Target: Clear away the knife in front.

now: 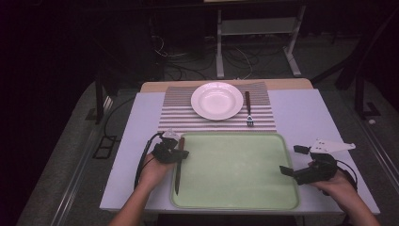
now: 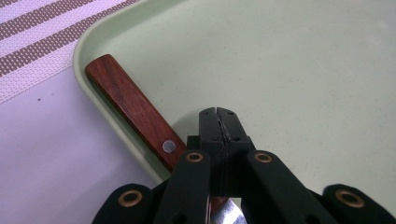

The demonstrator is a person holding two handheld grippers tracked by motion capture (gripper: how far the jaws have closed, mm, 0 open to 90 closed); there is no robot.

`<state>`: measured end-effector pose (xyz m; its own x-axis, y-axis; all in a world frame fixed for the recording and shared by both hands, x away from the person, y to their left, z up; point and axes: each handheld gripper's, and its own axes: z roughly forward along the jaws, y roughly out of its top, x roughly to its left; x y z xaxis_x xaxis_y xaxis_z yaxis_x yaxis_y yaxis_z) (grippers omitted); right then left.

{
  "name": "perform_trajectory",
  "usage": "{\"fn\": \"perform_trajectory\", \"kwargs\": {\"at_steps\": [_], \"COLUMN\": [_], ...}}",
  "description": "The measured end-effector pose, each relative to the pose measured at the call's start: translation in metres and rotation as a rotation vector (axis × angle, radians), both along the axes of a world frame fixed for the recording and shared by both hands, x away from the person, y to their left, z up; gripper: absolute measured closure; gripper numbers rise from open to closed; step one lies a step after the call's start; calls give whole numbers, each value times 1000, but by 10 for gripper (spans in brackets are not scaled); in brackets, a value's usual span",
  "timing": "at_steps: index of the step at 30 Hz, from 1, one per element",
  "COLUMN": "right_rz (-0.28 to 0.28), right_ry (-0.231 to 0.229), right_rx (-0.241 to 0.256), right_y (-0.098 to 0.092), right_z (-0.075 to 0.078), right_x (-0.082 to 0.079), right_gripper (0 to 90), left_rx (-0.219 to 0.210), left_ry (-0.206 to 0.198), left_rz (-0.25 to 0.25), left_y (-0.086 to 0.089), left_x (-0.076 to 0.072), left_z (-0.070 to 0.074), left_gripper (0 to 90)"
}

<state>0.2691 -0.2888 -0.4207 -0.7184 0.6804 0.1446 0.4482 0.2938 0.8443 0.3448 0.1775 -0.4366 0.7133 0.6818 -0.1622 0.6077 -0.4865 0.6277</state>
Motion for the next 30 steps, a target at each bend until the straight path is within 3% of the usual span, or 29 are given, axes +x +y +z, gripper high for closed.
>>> {"fn": "perform_trajectory", "kwargs": {"at_steps": [5,7,17,22,25,26,30], "right_rz": [2,4,10,10,9,10,8], "right_ry": [2,1,3,2,3,2,2], "right_rx": [-1,-2,-6,-5,-4,-4,-2], "right_y": [0,1,2,1,1,1,1], "right_z": [0,0,-1,-1,-1,-1,-1], "right_x": [0,0,0,0,0,0,0], "right_gripper": [2,2,2,2,2,2,2], "left_rx": [-7,-11,-107,-188,-194,-198,-218], "left_ry": [-5,-27,-68,-120,-139,-168,-206], "left_rz": [-6,-14,-55,-91,-97,-93,-89], "left_y": [-1,-1,-1,0,1,4,12], "left_x": [0,1,1,-5,-8,-11,-15], "left_z": [0,2,9,20,24,27,33], "left_gripper": [830,792,480,298,196,163,102]}}
